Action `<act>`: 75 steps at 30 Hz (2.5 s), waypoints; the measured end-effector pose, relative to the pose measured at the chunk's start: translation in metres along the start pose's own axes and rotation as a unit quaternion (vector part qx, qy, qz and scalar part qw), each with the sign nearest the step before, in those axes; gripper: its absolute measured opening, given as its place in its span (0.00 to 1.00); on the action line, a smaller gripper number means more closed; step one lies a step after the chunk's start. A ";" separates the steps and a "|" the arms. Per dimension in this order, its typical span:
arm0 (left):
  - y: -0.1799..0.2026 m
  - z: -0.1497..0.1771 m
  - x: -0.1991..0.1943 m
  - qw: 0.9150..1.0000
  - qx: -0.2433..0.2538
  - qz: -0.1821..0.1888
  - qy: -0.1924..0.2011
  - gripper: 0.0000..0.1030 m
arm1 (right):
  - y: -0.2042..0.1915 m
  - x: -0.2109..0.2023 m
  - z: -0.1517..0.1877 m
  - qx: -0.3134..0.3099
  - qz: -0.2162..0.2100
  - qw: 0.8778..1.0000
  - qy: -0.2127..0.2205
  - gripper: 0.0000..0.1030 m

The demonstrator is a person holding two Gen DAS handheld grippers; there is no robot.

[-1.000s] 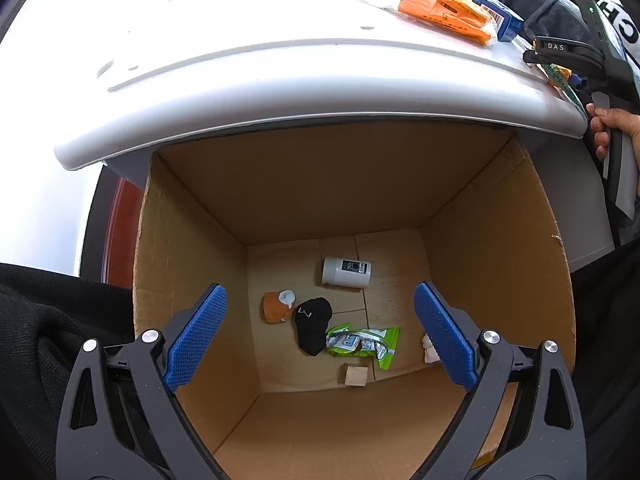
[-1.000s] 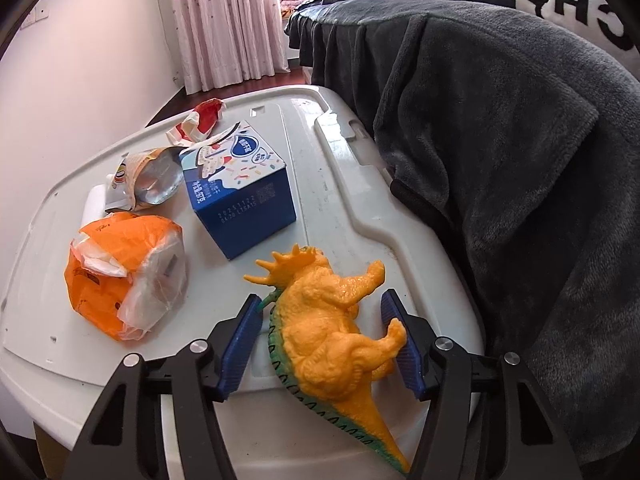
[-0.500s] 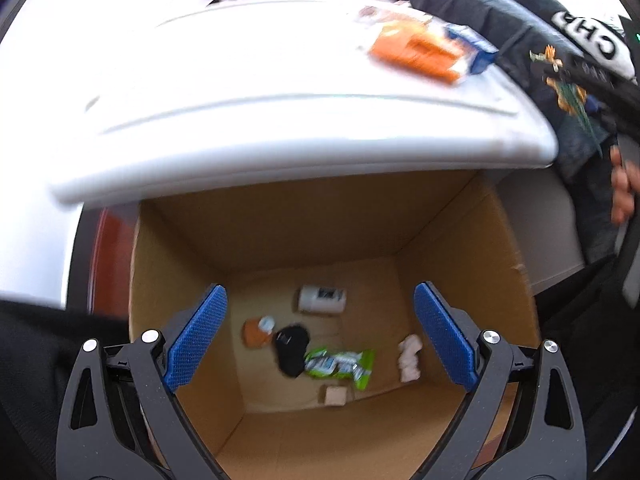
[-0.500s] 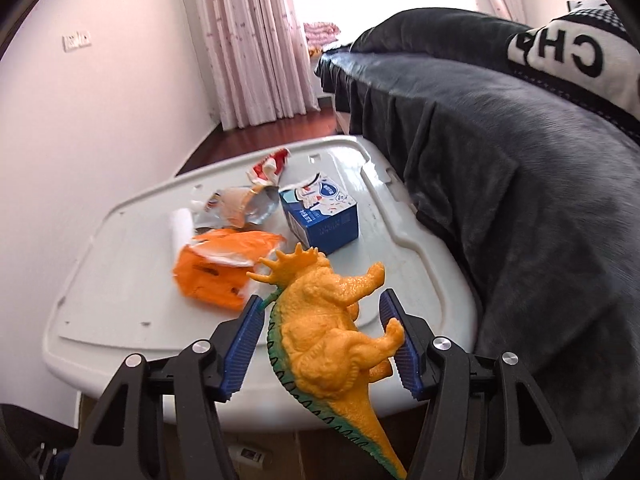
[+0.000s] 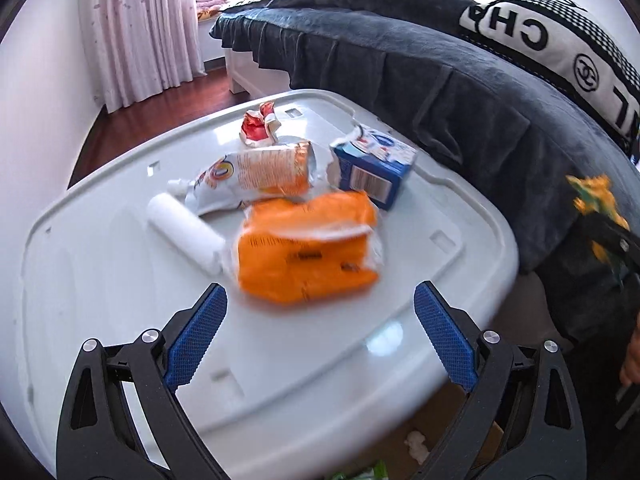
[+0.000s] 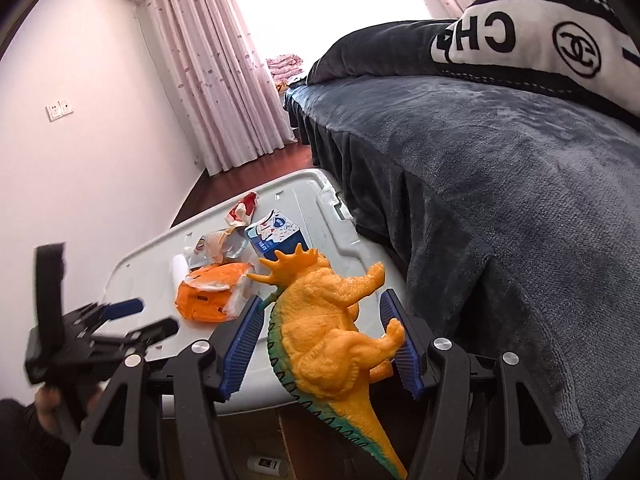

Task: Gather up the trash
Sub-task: 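Grasp the orange plastic bag with the left gripper while the right gripper holds the dinosaur, then drop the bag and dinosaur into the box, opening both grippers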

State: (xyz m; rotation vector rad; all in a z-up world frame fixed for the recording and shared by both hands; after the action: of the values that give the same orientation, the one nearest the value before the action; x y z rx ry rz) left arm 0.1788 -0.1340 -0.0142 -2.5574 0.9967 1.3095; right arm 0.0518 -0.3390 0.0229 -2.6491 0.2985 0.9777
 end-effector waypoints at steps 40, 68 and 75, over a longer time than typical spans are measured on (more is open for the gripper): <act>0.017 0.011 -0.081 0.994 -0.049 -0.066 0.067 0.24 | -0.041 0.015 0.018 -0.050 -0.045 0.997 -0.033 0.58; 0.006 0.228 -0.088 0.962 -0.232 -0.137 -0.042 0.25 | -0.133 -0.024 0.173 -0.213 -0.059 0.971 -0.088 0.58; 0.005 0.228 -0.086 0.962 -0.234 -0.135 -0.045 0.25 | -0.133 -0.024 0.174 -0.212 -0.060 0.971 -0.089 0.58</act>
State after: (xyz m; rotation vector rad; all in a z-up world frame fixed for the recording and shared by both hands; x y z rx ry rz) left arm -0.0170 -0.0108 -0.0905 -2.7889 0.3242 1.7193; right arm -0.0307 -0.1525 -0.0595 -2.8753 -0.1265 1.3533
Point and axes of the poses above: each gripper's, at about its wrist camera, not at the fingertips, and x roughly the way its jaws point, y to its right, z to its underside, the point moved 4 cm from there along x, roughly the way its jaws point, and after that the axes turned 10 degrees about z, right-handed, at the moved point
